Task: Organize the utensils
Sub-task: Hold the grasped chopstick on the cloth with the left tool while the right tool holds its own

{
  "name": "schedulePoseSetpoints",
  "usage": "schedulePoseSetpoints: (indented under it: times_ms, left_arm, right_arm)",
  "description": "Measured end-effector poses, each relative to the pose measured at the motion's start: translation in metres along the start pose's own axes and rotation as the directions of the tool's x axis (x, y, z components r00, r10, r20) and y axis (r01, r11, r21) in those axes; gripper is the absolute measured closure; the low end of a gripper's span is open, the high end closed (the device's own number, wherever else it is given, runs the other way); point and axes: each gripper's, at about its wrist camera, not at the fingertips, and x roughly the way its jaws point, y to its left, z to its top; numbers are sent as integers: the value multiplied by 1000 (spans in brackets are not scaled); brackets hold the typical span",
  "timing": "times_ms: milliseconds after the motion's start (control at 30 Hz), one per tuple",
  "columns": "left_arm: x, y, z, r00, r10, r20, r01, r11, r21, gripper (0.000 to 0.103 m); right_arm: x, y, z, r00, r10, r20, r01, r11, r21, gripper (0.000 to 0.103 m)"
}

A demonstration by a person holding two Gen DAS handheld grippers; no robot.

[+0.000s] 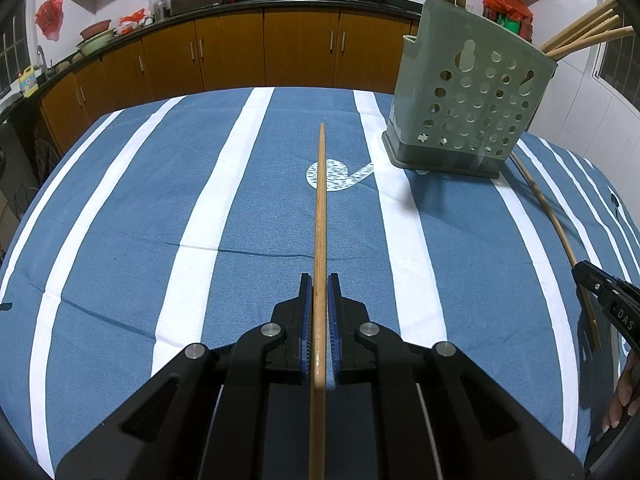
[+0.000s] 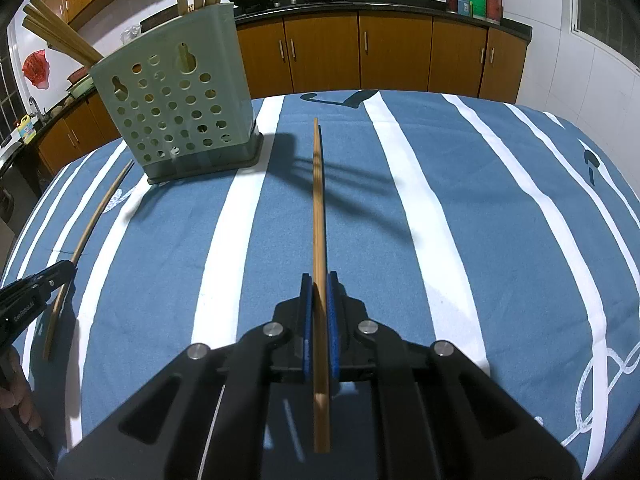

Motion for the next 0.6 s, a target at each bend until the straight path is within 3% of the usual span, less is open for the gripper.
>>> schedulePoseSetpoints:
  times_ms: [600]
  left_arm:
    - [-1, -1, 0, 1000, 2, 0, -2, 1000, 4, 92]
  right_arm:
    - [1, 0, -2, 1000, 6, -1, -6, 1000, -5, 94]
